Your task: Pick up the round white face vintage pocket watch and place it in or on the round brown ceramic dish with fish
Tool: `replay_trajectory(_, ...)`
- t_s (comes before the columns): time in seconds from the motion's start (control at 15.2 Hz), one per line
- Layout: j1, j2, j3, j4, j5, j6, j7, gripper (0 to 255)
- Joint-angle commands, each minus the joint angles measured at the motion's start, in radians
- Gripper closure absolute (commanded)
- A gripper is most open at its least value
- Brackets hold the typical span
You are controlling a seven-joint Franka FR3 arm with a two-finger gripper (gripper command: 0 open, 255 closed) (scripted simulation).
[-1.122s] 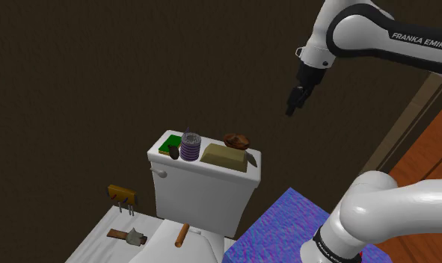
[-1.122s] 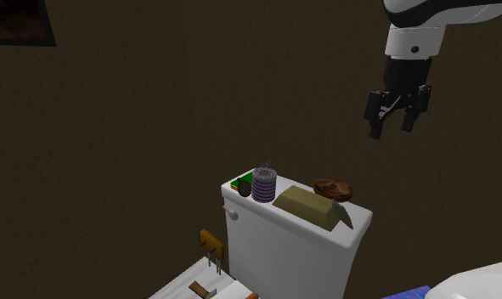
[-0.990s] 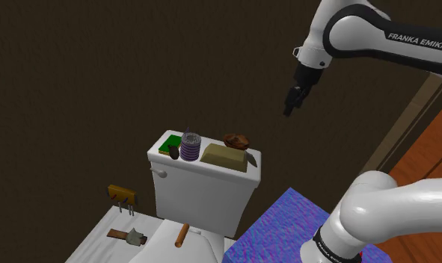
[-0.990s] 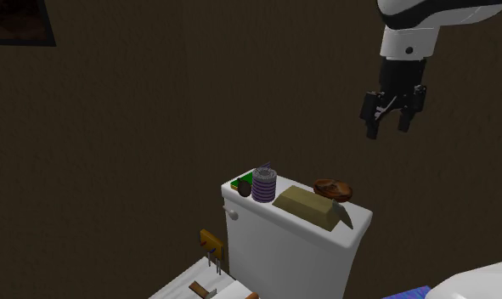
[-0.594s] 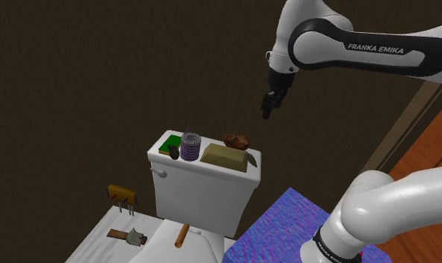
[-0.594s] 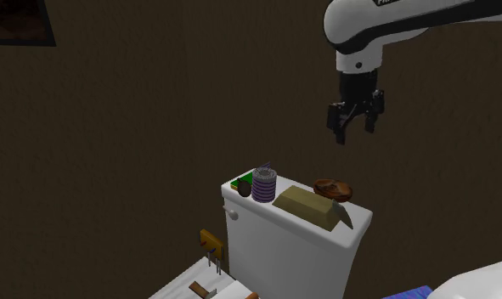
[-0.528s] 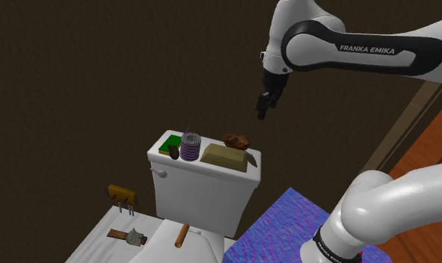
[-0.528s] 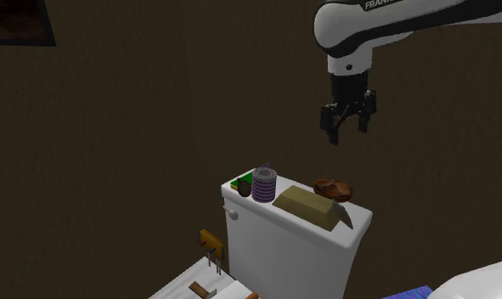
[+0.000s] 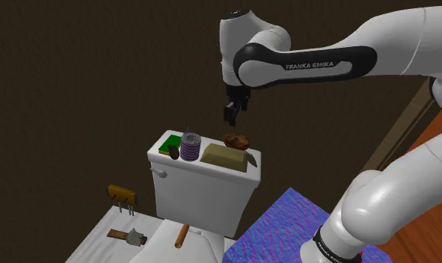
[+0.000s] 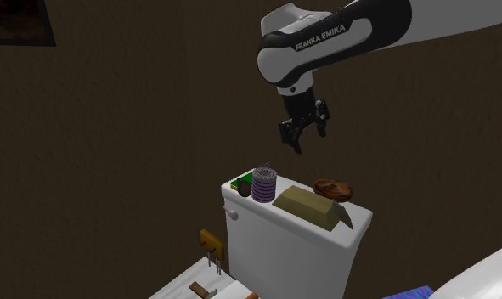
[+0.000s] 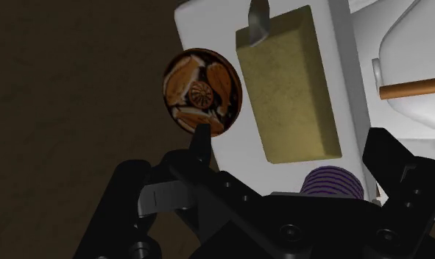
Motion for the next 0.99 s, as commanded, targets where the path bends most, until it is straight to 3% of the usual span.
replay_trajectory(0.0, 0.005, 0.083, 0.041, 0.054, -0.049, -0.005, 0.040, 0)
replay_trajectory(0.46, 0.059, 0.394, 0.139, 0.258, -0.255, -0.067, 0.174, 0)
replay_trajectory(0.92, 0.185, 0.724, 0.150, 0.516, -0.467, -0.186, 0.244, 0)
